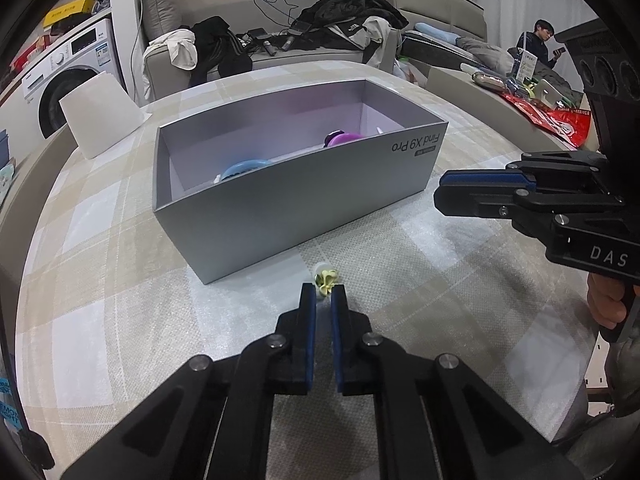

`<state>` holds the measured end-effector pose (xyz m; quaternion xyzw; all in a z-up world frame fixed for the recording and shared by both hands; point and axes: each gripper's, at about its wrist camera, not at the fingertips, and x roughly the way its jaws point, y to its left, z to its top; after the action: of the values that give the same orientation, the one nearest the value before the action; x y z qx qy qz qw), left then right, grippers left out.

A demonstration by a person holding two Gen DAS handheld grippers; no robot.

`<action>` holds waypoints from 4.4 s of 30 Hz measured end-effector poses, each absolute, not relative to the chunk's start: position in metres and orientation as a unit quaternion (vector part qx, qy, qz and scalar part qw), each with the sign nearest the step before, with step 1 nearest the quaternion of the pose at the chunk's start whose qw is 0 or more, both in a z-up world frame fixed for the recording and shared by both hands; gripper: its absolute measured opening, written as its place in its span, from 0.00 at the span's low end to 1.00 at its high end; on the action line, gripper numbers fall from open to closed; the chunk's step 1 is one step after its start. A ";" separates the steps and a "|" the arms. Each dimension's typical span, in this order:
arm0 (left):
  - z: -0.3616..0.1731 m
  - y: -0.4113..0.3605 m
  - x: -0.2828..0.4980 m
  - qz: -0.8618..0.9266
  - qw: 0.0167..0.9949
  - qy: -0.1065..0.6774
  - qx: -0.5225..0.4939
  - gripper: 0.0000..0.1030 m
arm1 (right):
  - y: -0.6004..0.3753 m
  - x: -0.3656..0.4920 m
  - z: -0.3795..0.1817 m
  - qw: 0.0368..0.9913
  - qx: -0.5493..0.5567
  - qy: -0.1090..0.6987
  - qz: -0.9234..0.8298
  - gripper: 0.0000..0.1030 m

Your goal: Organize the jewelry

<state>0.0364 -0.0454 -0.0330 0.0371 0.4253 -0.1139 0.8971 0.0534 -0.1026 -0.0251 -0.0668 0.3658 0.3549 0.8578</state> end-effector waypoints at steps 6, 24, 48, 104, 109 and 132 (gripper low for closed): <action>-0.033 -0.049 0.039 -0.109 0.898 0.424 0.040 0.12 | -0.105 0.055 -0.025 0.859 -0.064 0.366 0.352 0.11; -0.034 -0.051 0.048 -0.117 0.895 0.429 0.032 0.08 | -0.117 0.059 -0.019 0.865 -0.056 0.362 0.343 0.11; 0.034 -0.034 0.037 -0.085 0.954 0.288 -0.001 0.08 | -0.124 0.050 0.030 0.887 -0.007 0.281 0.366 0.11; 0.013 -0.021 0.074 -0.036 0.954 0.298 -0.015 0.15 | -0.113 0.099 0.014 0.890 0.035 0.302 0.338 0.39; 0.016 -0.025 0.069 -0.038 0.956 0.292 -0.012 0.41 | -0.116 0.099 0.016 0.893 0.037 0.300 0.334 0.56; 0.014 -0.005 0.044 0.018 0.962 0.270 -0.036 0.99 | -0.133 0.080 0.017 0.909 0.022 0.273 0.313 1.00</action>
<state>0.0438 -0.0047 0.0141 -0.0364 0.2704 0.0185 0.9619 0.0796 -0.1328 0.0170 0.0222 0.2734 0.3132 0.9092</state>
